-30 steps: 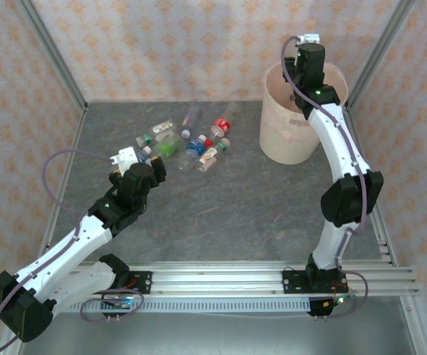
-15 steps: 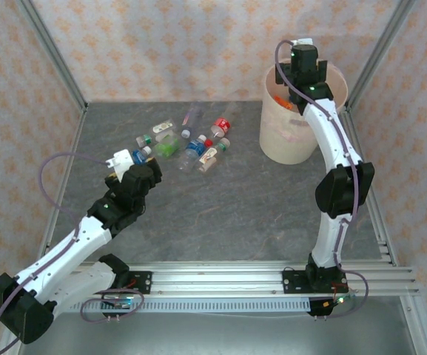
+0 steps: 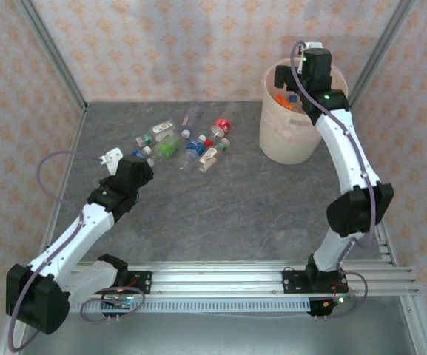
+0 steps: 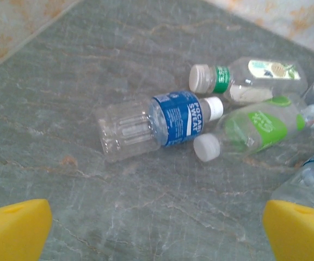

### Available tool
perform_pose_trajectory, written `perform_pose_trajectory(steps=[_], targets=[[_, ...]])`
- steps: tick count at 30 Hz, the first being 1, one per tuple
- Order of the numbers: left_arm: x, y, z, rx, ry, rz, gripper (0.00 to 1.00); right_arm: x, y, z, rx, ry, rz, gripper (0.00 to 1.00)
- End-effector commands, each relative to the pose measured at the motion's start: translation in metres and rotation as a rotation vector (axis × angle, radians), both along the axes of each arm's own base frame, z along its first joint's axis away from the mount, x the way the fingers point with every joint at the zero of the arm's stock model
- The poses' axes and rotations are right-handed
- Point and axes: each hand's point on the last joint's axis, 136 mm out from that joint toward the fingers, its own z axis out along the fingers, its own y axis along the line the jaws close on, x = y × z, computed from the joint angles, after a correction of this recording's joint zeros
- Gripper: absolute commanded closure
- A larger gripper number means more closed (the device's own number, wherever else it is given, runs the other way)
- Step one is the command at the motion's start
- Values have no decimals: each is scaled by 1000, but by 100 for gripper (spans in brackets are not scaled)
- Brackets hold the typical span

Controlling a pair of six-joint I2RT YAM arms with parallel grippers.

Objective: Put the plastic bottles in the bin

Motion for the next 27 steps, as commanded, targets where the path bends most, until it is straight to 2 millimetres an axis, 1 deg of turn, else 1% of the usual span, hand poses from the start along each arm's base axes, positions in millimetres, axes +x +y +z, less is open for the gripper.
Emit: perform_pose_trajectory(steps=[1,2,5,6,7,10,13,16,18,19,21,22,23,25,27], targets=[[8,-6,4,10,68,-49,0,-27,15,23,147,-45,81,1],[11,-7,3,23,85,-65,0,-34,18,23,171,-43,99,1],[28,-20,0,91,169,-230,0,-57,32,30,254,-64,162,1],[32,-21,0,129,200,-261,0,-65,37,32,290,-74,183,1],[36,-18,1,167,225,-268,0,-72,44,38,325,-93,212,1],[47,-14,1,224,263,-306,0,-91,65,41,406,-124,292,1],[56,-8,-2,234,276,-340,0,-106,80,40,469,-146,335,1],[61,2,-8,234,311,-404,0,-121,93,31,501,-134,383,1],[60,-5,-20,170,348,-545,0,-128,93,25,515,-132,378,1],[60,-6,-23,146,355,-584,0,-131,92,22,521,-135,373,1],[64,2,-26,134,359,-605,0,-135,88,12,521,-129,353,1],[66,4,-28,144,367,-624,0,-134,84,2,513,-115,329,1],[67,5,-32,159,385,-649,0,-140,80,8,509,-134,320,1],[70,15,-40,229,464,-671,0,-142,72,4,491,-139,285,1],[71,23,-51,258,549,-703,0,-144,68,3,476,-144,267,1]])
